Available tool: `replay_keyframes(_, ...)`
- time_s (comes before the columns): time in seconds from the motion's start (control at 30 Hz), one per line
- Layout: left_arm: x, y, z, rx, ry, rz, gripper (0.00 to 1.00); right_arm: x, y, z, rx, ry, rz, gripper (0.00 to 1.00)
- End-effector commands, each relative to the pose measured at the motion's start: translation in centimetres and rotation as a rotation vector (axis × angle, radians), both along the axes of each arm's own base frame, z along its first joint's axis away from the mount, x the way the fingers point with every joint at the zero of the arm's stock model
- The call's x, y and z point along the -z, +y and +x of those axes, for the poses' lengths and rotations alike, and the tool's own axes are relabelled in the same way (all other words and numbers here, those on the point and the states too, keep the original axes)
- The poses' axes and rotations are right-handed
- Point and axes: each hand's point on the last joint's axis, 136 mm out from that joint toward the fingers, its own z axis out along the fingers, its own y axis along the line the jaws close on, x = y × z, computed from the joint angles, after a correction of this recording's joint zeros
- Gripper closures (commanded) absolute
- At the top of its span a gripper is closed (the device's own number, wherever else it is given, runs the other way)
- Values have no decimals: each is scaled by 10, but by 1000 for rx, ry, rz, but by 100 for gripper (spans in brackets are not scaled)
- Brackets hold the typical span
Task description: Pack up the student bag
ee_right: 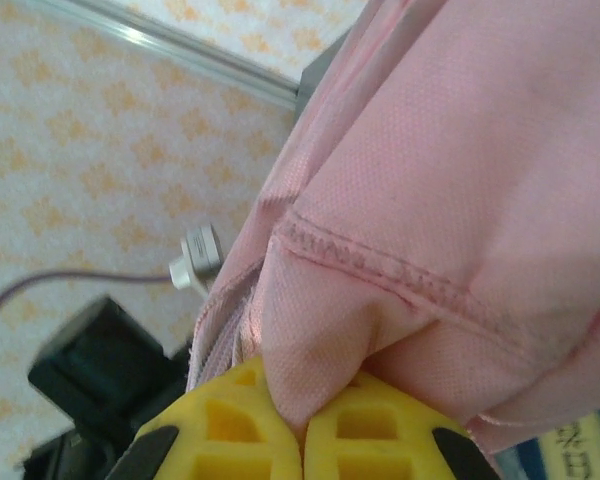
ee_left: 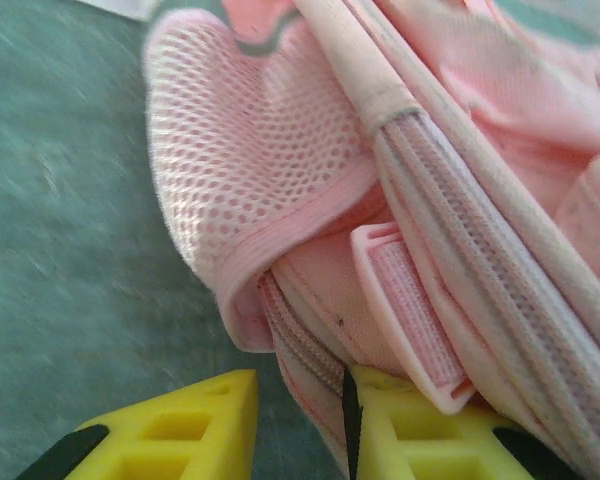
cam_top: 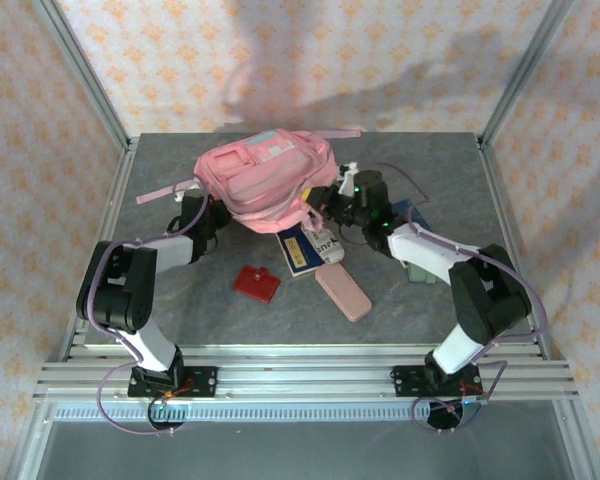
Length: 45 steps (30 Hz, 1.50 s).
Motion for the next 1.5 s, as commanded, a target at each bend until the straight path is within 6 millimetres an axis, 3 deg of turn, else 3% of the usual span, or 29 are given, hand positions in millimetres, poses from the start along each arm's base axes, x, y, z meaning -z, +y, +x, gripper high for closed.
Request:
replay_keyframes(0.0,-36,11,17,-10,-81,11,68,3,54,-54,-232,-17,3,100)
replay_keyframes(0.03,-40,16,15,-22,-86,10,67,12,62,-59,-251,-1,-10,97)
replay_keyframes(0.13,-48,29,5,-58,-83,3,63,34,79,-67,-298,43,-74,67)
replay_keyframes(0.17,-49,31,1,-68,-77,5,63,37,81,-68,-307,46,-97,62)
replay_keyframes(0.27,-44,37,-16,-100,-1,11,62,37,70,-67,-299,12,-216,47)
replay_keyframes(0.4,-39,29,-43,-87,17,-40,56,15,36,-53,-217,-49,-301,36)
replay_keyframes(0.6,-32,23,-78,-73,55,-58,45,-8,-9,-3,-77,-80,-300,30)
replay_keyframes(0.73,-31,1,-95,-19,64,-96,41,-15,-29,40,6,-89,-299,28)
replay_keyframes(0.9,-28,-41,-110,60,48,-184,40,14,-73,118,169,-20,-340,28)
replay_keyframes(1.0,-20,-58,-118,84,54,-189,40,46,-85,160,208,17,-359,28)
replay_keyframes(1.2,-13,-97,-121,179,37,-174,41,104,-75,213,144,87,-276,31)
replay_keyframes(1.37,0,-111,-113,206,69,-175,42,125,-46,229,25,103,-160,35)
replay_keyframes(1.47,11,-113,-109,200,95,-169,44,123,-30,231,-34,95,-114,48)
